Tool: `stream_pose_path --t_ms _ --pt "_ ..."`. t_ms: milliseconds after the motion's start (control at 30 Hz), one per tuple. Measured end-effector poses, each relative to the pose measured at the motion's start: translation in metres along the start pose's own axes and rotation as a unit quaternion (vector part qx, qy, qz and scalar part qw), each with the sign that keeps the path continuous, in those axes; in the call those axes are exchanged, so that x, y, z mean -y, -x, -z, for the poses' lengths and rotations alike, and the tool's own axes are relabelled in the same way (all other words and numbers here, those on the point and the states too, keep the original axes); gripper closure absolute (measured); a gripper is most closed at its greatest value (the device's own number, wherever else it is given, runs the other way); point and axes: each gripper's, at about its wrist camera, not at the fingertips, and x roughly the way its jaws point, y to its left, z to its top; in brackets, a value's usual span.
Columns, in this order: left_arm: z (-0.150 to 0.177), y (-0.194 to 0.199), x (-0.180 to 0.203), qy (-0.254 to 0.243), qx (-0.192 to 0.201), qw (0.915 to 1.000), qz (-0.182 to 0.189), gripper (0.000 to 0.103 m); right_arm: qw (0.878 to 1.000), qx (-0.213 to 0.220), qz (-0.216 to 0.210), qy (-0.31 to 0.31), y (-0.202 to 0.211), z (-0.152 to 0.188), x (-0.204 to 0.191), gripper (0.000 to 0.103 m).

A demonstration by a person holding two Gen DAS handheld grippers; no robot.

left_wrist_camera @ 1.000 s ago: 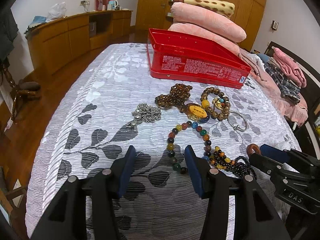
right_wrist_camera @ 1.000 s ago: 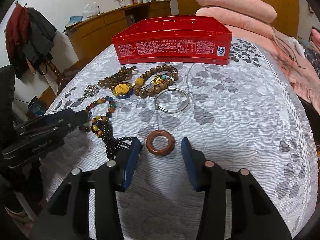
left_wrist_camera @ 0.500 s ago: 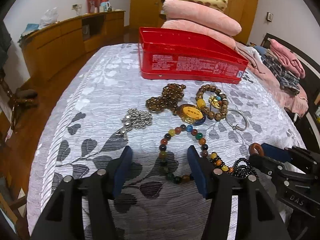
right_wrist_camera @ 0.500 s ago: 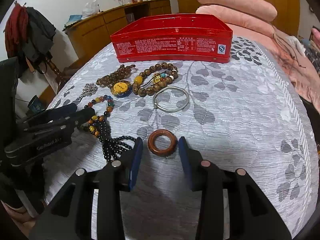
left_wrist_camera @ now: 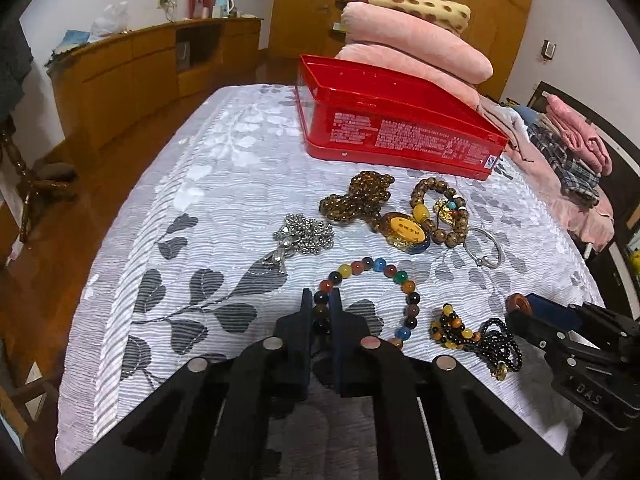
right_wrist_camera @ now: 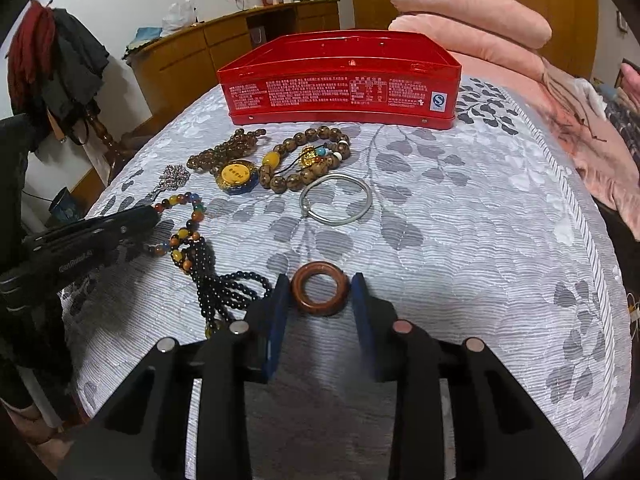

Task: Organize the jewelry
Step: 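Grasp the brown wooden ring with the right tool while the left tool grasps the multicolored bead bracelet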

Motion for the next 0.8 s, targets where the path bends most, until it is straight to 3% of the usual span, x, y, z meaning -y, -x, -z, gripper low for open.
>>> stream_pose_path --t_ms 167,333,800 --pt "-0.004 -0.007 0.007 -0.012 0.001 0.9998 -0.012 0.088 1.0 0.001 0.003 0.002 0.0 0.001 -0.001 0.072" --pt "-0.003 -0.006 0.006 -0.009 0.008 0.9999 -0.009 0.095 1.0 0.005 0.009 0.007 -0.001 0.001 -0.003 0.073" --pt "-0.009 0.024 0.014 0.003 0.044 0.9985 0.032 0.095 1.0 0.024 0.01 -0.009 0.016 -0.009 0.003 0.073"
